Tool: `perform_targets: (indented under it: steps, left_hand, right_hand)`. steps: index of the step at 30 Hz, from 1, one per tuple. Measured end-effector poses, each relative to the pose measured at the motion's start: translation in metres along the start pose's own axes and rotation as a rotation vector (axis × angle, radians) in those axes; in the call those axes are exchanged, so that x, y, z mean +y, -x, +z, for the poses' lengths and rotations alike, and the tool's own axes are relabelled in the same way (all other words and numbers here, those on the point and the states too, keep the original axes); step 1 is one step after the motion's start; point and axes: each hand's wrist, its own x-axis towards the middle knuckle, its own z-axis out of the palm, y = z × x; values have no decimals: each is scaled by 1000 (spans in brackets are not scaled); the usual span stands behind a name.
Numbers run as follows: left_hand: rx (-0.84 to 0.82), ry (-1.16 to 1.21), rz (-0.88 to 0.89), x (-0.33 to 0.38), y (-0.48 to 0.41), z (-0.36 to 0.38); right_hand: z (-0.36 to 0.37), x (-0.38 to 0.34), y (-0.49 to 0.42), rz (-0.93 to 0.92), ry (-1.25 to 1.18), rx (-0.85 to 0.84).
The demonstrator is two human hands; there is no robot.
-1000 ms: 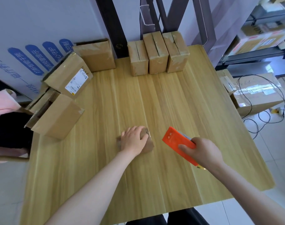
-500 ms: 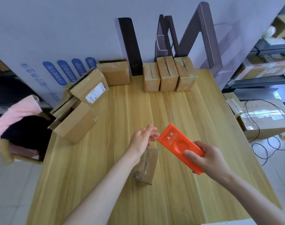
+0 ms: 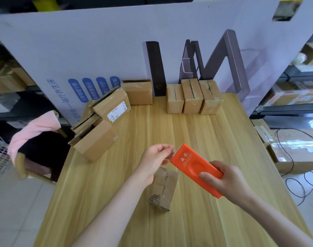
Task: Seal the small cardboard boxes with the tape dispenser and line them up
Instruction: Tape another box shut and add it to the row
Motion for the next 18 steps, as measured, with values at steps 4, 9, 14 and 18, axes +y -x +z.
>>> perform_targets:
  steps: [4, 9, 14, 18]
  left_hand:
    - [25, 39, -71, 0, -10, -3]
    - [69, 6, -74, 6, -21, -10]
    - [147, -3, -59, 7, -29, -13]
    - [223, -48, -56, 1, -36, -12]
  right_hand:
    - [0, -12, 0, -27, 5, -1]
    - [2, -27, -3, -42, 103, -1]
    - [5, -48, -7, 5, 241, -21]
    - [9, -59, -7, 29, 336, -49]
